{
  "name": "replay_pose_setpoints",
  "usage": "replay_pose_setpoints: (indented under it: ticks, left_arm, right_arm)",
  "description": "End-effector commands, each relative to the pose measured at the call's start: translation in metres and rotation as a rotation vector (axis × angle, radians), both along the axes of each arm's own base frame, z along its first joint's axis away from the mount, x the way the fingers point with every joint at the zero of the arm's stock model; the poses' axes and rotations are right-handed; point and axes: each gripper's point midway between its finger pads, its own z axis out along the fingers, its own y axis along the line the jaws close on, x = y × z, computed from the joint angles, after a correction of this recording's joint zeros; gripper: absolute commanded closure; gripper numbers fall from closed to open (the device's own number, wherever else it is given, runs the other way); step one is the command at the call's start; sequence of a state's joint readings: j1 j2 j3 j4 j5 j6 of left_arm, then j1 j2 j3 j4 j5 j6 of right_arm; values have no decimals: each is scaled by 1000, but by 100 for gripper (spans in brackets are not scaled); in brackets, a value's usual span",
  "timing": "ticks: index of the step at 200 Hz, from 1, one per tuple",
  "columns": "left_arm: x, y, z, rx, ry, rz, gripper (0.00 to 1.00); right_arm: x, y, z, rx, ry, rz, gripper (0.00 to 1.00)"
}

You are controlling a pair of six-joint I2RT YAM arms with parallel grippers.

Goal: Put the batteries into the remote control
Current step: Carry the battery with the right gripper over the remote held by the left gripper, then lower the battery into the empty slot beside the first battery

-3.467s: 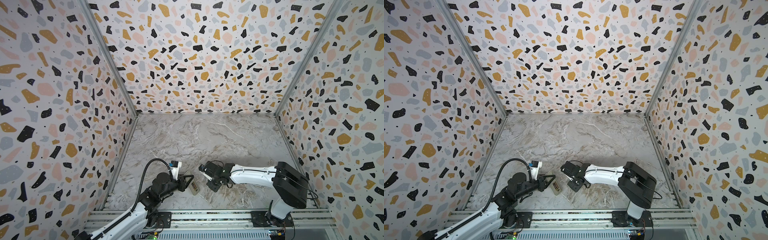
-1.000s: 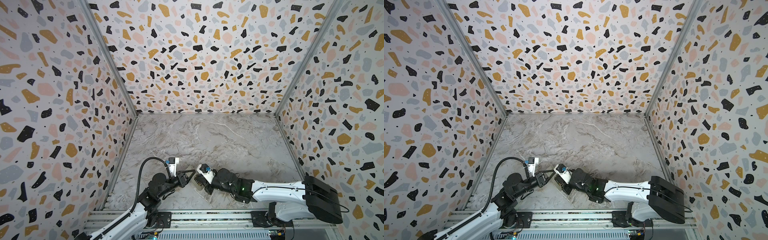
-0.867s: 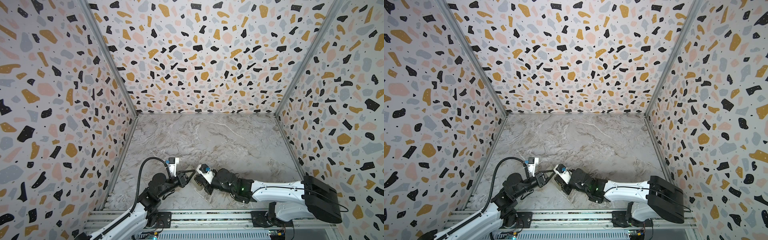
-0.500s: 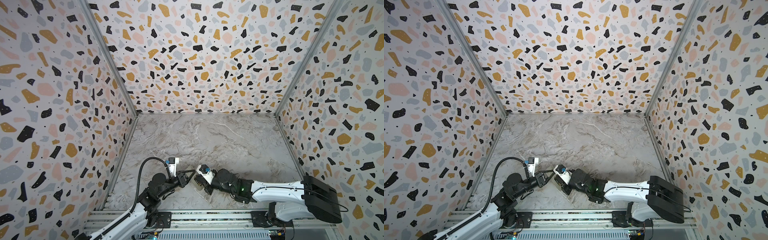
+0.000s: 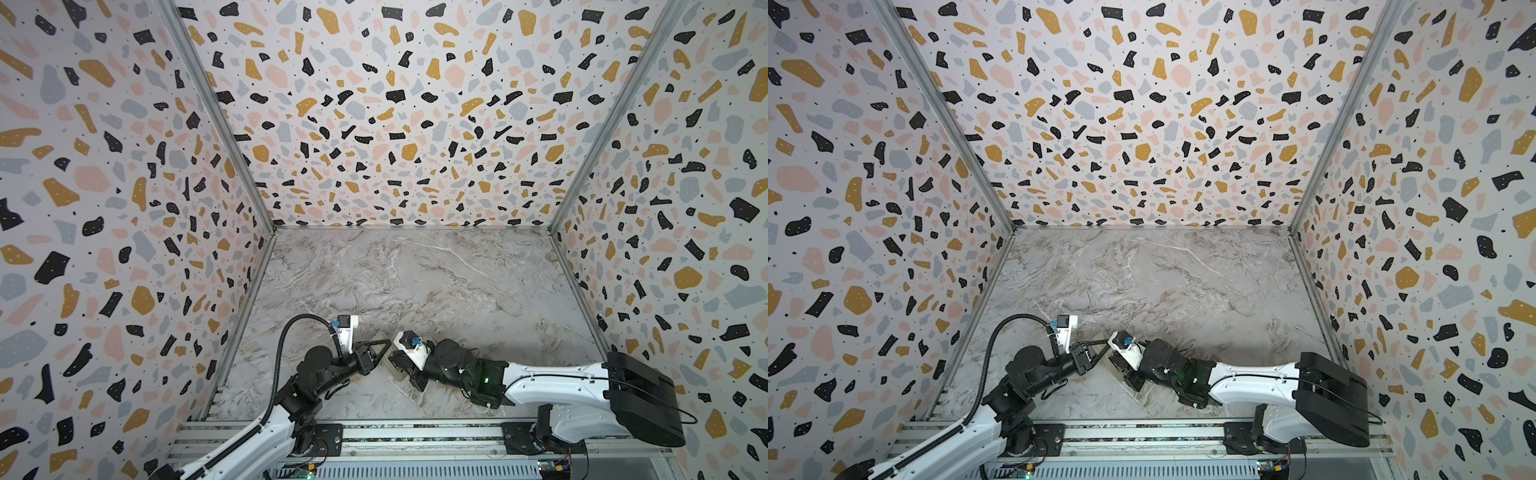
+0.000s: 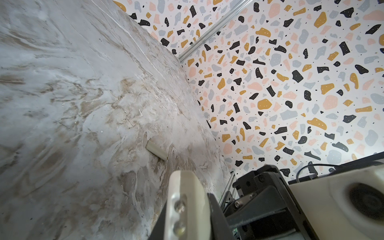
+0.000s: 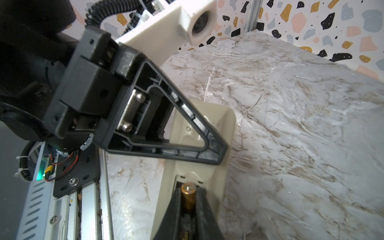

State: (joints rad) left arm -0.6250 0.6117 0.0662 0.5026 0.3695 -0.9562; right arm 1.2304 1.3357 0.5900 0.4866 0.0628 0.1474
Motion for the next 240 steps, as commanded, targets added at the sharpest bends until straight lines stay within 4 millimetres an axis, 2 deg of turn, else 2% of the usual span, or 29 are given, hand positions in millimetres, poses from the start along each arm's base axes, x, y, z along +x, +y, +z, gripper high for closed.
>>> replay_pose_setpoints:
  ticks: [1,22,84,136,171,206,240]
  left_arm:
    - [-2,-6,38,-77,-99,-35,100]
    - [-1,-6,38,-77,-98,-34,100]
    - [-2,-7,36,-80,-96,-40,100]
    - [-5,-7,29,-71,-80,-50,100]
    - [-8,-8,23,-46,-69,-67,100]
    - [-12,-9,17,-7,-54,-94,100]
    - [-19,-11,12,14,-45,-132,100]
  right_arm:
    - [2,-4,7,8,-24,-12,79]
    - [2,-4,10,12,-26,-10,74]
    - [1,-8,31,54,-52,-10,50]
    - [-15,-12,58,52,-117,86,43]
    - [-23,-17,56,-82,-184,153,39]
    - [-29,-23,46,-233,-262,190,32]
    - [-43,-26,35,-339,-329,308,32]
